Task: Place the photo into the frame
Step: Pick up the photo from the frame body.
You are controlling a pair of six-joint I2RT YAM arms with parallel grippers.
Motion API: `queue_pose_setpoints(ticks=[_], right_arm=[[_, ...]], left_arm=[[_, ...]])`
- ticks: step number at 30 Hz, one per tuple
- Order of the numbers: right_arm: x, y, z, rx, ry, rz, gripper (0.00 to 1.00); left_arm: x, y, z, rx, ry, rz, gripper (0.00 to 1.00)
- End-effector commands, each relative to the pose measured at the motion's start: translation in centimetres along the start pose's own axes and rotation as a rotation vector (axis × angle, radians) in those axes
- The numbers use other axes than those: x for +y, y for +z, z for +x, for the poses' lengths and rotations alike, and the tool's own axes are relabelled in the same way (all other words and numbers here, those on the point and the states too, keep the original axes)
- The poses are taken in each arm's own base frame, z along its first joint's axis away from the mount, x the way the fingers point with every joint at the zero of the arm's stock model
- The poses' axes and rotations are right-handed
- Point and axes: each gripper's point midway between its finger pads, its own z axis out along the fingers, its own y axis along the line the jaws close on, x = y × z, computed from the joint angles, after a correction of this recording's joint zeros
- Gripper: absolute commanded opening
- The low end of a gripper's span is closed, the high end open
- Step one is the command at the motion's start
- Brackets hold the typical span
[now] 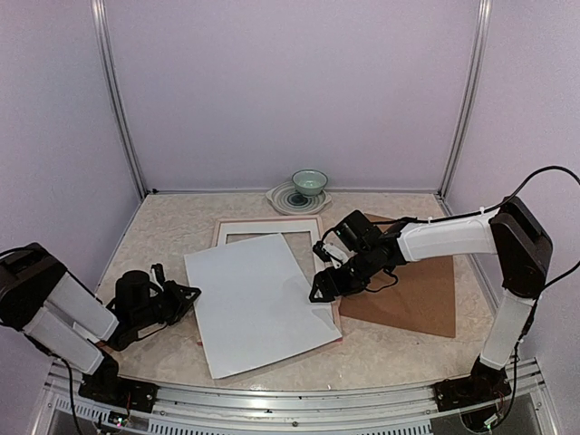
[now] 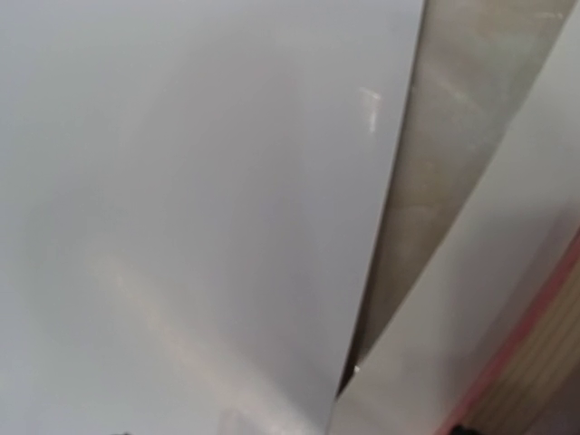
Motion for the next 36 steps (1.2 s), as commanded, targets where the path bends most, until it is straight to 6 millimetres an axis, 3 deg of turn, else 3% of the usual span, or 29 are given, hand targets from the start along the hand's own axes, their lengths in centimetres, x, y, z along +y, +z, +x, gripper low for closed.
queue_pose_setpoints(ticks=[1,23,36], right_arm=[[-0.9,0.7,1.3,0.037,0.011,0.013,0.75],[-0.7,0.3,0.7,0.024,0.009,0.016,0.75],[-1.4,-1.7,-0.8,-0.048,0.01,0.077,0.76]], left_arm=[[-0.5,0.0,-0.9,-0.024,0.094,-0.02,0.08],[-5.8,-1.3,-0.4,-0.001,0.296,0.046,0.02],[-8.1,0.0,-0.8,-0.017,0.494,0.085,0.01]])
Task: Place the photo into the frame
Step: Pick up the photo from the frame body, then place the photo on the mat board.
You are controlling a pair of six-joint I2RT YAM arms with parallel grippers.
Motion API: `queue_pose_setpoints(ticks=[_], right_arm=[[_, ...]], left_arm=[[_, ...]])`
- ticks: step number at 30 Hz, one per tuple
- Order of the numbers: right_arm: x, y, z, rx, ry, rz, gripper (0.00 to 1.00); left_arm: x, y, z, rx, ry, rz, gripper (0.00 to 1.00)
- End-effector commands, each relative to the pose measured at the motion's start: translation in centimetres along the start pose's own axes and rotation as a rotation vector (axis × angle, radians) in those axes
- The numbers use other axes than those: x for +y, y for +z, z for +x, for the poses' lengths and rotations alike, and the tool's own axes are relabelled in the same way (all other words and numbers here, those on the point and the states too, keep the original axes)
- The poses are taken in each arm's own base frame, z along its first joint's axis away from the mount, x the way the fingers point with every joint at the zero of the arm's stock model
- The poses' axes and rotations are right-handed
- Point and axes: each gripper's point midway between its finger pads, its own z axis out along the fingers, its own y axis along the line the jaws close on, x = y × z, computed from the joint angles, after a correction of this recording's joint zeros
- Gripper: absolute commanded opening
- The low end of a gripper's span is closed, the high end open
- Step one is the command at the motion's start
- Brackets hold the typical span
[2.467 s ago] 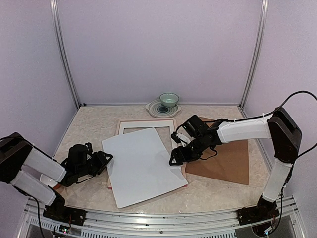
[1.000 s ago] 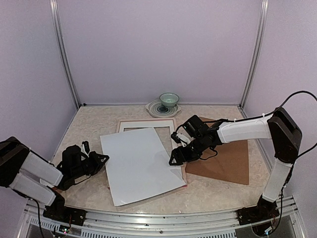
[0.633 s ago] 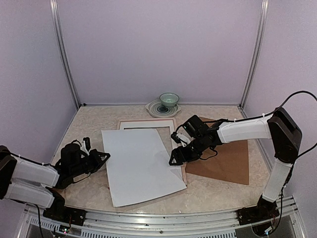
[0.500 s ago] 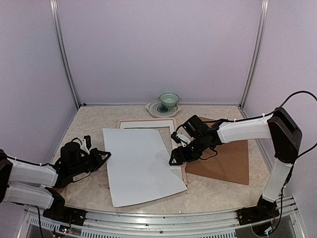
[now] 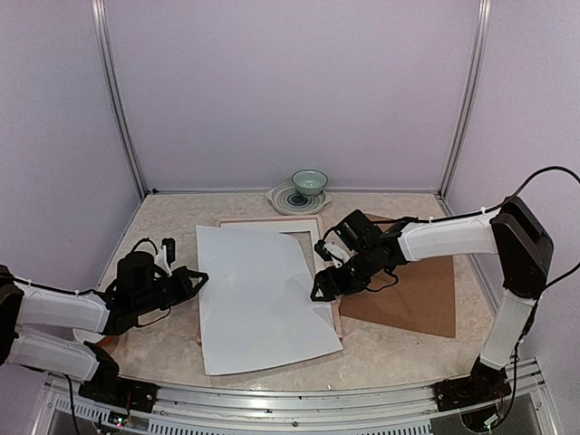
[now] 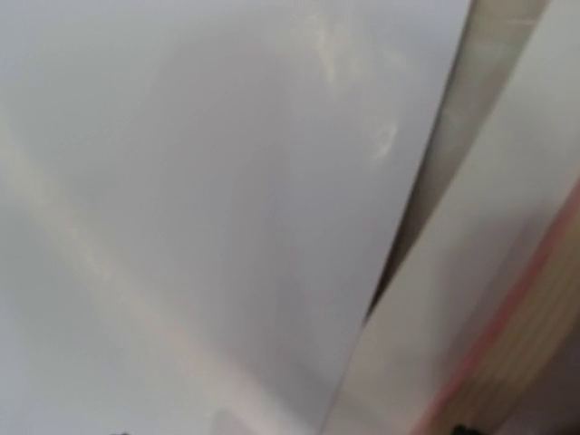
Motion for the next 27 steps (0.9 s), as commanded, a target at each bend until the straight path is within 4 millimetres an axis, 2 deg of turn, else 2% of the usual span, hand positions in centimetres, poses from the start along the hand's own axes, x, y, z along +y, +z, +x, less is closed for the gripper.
queue_pose_setpoints(ticks=[1,14,18,27], right_arm=[[-1.1,-1.8,-0.8,-0.046,0.013,0.052,0.76],[-3.1,-6.6,-3.8,-0.206,0.086,0.055,0.77],[-3.3,-6.9,-3.8,-0.212,0.094,0.054,0.77],[-3.5,-6.9,-3.2,-0.204,0.101,0.052,0.77]], left_arm=[[-1.4,0.2,-1.5,-0.051,0.106,0.03,0.0],[-3.7,0.1,-3.5,-0.117,0.224,0.077,0.0],[-4.1,0.6,-3.9,-0.123,0.241,0.087,0.0],[-4.6,2.8,-3.3,-0.089,0.277,0.124,0.0]])
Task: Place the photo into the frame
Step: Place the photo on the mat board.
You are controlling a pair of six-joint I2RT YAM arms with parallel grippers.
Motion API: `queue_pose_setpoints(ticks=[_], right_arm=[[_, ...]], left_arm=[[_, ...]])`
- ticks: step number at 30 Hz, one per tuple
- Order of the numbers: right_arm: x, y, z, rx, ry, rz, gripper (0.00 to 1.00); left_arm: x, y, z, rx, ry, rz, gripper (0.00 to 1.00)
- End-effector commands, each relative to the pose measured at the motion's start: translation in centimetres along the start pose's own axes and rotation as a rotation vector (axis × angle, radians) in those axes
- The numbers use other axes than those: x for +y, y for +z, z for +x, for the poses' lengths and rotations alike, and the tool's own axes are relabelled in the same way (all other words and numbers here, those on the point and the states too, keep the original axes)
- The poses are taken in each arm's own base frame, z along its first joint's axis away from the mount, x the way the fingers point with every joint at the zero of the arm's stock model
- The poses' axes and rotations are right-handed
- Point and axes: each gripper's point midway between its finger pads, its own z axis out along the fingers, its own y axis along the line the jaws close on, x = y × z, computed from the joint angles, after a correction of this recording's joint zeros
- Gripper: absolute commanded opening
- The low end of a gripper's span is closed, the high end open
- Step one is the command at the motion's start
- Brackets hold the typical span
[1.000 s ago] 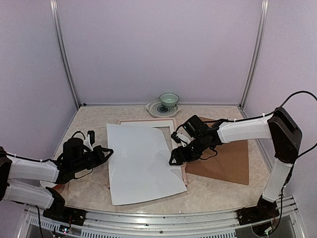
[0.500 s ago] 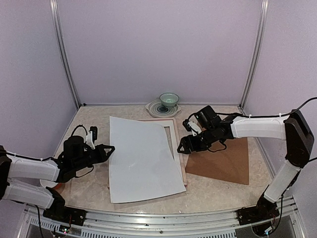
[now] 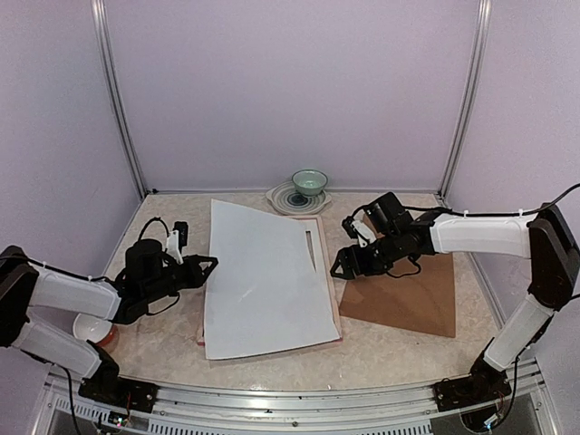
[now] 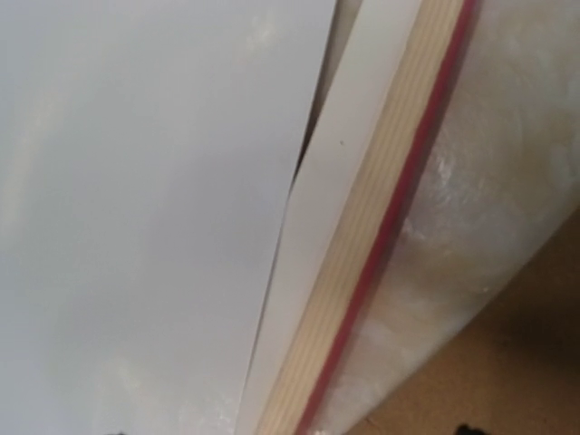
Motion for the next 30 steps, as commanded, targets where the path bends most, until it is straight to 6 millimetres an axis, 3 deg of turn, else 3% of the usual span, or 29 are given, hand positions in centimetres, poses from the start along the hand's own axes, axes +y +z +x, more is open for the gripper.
queue_pose_setpoints(ticks=[1,18,30], right_arm=[[0.0,-0.9,-0.5,-0.032,0.007,-0.011,0.77],[0.2,-0.8,-0.2,-0.027,0.013,-0.029,0.78],[0.1,-0.9,0.0,-0.025,0.011,-0.024,0.78]], left_arm=[[-1.7,0.8,-1.4,-0.037,0.052,0.066,0.0],[-2.5,2.1,-2.9,-0.068,0.112,0.1,0.0],[-0.6,4.7,-1.7,-0.03,0.078,0.06,0.0]])
